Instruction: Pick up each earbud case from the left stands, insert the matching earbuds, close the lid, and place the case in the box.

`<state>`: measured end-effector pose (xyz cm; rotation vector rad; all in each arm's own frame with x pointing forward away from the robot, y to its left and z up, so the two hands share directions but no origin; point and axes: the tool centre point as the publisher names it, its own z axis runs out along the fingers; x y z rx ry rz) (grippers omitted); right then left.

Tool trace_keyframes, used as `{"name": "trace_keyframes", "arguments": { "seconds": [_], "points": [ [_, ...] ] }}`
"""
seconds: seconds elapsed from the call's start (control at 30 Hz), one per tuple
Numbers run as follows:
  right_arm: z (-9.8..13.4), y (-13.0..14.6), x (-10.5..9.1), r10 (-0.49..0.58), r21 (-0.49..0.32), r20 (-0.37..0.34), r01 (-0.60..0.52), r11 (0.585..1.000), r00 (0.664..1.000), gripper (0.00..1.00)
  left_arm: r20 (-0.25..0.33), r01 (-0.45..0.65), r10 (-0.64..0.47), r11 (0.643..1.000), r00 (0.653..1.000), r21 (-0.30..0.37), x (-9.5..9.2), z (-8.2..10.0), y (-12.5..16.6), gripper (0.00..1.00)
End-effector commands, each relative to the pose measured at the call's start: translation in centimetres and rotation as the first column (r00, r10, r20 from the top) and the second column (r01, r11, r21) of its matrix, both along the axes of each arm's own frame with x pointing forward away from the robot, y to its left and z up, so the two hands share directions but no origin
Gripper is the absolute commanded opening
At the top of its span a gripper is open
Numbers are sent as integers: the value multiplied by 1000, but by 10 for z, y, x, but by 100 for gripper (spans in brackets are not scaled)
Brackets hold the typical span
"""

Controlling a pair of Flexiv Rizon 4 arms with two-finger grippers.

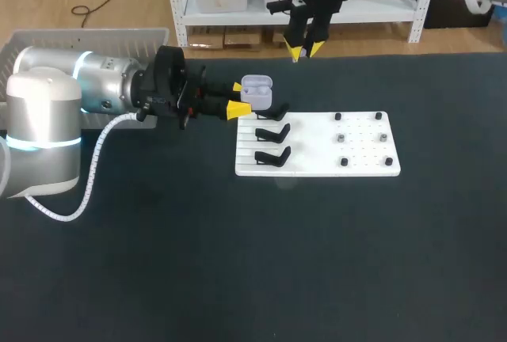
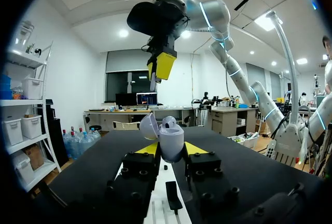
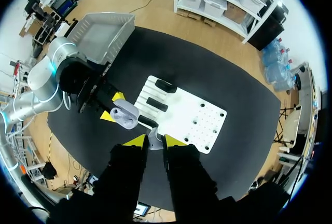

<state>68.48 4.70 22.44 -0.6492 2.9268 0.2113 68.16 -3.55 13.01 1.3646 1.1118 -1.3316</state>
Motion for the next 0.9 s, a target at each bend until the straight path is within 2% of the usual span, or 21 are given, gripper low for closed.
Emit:
{"name": "trace_keyframes", "arguments": {
  "seconds": [0.03, 0.13, 0.27, 0.5, 0.6, 0.9],
  "points": [
    [15, 3, -12, 35, 8, 46, -35, 999, 998, 0, 3, -5, 5, 1000, 1000, -1, -2, 0, 0, 0],
    [31, 9, -19, 71, 28, 84, -74, 997, 994, 0, 3, -5, 5, 1000, 1000, -1, -2, 0, 0, 0],
    [43, 23, -30, 142, 12, 111, -144, 990, 984, 0, 3, -5, 5, 1000, 1000, -1, -2, 0, 0, 0],
    [44, 41, -40, 195, -36, 81, -193, 981, 977, 0, 3, -5, 5, 1000, 1000, -1, -2, 0, 0, 0],
    [39, 46, -41, 155, -68, 51, -152, 986, 987, 0, 3, -5, 5, 1000, 1000, -1, -2, 0, 0, 0],
    [24, 58, -42, 12, -89, -2, -12, 996, 1000, 0, 3, -5, 5, 1000, 1000, -1, -2, 0, 0, 0]
  ]
}}
